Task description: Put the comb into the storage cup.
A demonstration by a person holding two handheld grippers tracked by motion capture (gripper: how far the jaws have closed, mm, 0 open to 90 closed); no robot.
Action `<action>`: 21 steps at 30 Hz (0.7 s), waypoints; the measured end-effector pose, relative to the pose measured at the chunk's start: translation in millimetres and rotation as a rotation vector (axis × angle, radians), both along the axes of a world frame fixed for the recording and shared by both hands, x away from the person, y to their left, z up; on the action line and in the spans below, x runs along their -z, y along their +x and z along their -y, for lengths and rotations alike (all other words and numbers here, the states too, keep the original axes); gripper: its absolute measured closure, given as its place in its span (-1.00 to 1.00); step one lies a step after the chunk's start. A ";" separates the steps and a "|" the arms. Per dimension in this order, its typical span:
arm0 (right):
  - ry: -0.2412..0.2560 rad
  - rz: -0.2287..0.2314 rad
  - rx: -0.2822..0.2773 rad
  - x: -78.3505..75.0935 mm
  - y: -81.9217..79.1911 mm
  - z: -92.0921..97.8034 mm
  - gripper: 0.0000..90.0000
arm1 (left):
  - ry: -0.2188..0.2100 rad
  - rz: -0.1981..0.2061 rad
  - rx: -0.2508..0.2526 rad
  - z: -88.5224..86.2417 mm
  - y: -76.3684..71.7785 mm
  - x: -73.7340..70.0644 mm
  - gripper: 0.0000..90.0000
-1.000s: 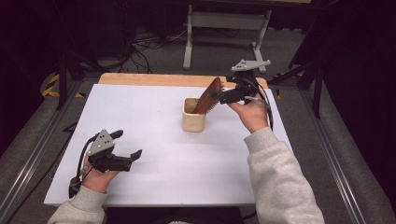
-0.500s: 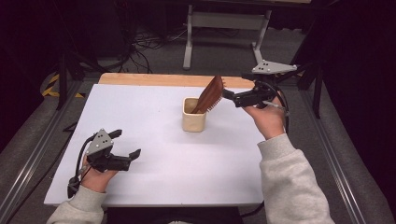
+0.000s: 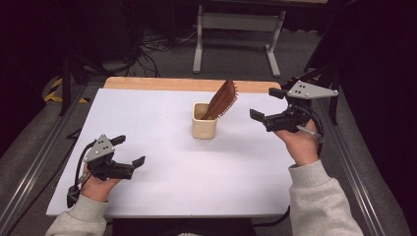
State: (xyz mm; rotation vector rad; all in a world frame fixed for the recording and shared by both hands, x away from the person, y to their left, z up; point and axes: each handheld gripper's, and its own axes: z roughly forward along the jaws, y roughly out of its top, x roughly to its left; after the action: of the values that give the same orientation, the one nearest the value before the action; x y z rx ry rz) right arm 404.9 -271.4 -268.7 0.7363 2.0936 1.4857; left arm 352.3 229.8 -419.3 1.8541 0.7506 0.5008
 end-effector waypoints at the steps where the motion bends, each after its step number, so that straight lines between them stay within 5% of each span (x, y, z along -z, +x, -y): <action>1: -0.001 -0.005 -0.002 2.6 -2.7 1.5 -1.00 | -0.001 -0.005 0.002 -0.6 0.2 -0.2 -0.97; 9: -0.033 -0.013 -0.032 31.4 -20.2 11.1 -1.00 | -0.016 -0.009 0.001 -8.2 0.1 -3.3 -0.97; 21: -0.037 -0.084 -0.068 79.0 -30.3 17.0 -1.00 | -0.021 -0.005 0.011 -14.8 -0.7 -5.1 -0.97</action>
State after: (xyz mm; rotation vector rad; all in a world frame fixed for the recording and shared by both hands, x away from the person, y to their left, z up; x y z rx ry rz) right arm 374.6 -288.3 -347.7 0.7319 2.2239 1.4708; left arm 351.6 244.6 -414.3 1.8396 0.7466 0.4798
